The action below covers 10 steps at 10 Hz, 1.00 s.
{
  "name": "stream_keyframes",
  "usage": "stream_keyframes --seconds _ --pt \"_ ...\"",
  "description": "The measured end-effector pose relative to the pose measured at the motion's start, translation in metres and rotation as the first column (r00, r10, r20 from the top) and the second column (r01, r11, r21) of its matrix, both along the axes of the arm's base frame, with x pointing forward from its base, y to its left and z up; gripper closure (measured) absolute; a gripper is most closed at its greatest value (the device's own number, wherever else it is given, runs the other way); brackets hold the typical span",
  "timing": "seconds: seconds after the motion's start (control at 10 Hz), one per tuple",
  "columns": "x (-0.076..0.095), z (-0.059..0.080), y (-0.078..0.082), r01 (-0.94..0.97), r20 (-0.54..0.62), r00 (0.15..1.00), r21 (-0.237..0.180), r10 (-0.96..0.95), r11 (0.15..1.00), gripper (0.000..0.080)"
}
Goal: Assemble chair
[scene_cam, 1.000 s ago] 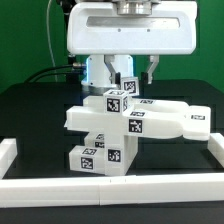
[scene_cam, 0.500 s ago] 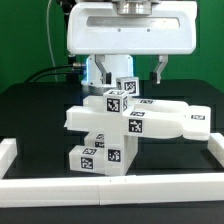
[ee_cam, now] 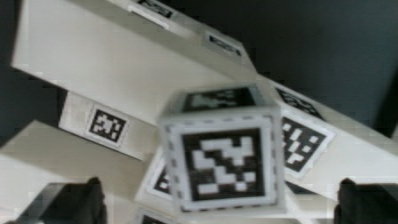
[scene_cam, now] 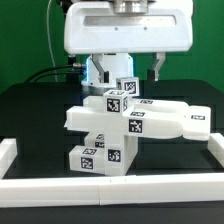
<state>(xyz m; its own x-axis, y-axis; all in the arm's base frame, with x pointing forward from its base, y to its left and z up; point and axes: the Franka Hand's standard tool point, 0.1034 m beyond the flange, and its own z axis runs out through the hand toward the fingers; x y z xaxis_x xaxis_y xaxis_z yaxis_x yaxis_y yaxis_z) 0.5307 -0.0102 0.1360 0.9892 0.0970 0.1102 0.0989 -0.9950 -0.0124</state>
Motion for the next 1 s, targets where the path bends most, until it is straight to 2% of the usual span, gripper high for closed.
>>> stream_keyframes --seconds 0.2,0.4,0.6,0.7,0.8,0.9,1.0 --pt "-0.006 -0.005 0.002 0.009 -0.015 1.0 0.011 -0.009 1.0 0.015" --pt "-0.004 -0.013 0.006 0.019 -0.01 1.0 -0.003 -0.019 1.0 0.015" --pt "-0.003 -0.014 0.006 0.028 -0.012 1.0 -0.006 -0.028 1.0 0.0152" --pt "-0.004 -0.015 0.005 0.028 -0.012 1.0 -0.007 -0.028 1.0 0.0291" --pt "-0.004 -0.015 0.005 0.028 -0.012 1.0 -0.007 -0.028 1.0 0.0291" --pt "-0.004 -0.015 0.005 0.028 -0.012 1.0 -0.007 -0.028 1.0 0.051" --pt "-0.004 -0.015 0.005 0.038 -0.012 0.999 -0.005 -0.038 0.999 0.051"
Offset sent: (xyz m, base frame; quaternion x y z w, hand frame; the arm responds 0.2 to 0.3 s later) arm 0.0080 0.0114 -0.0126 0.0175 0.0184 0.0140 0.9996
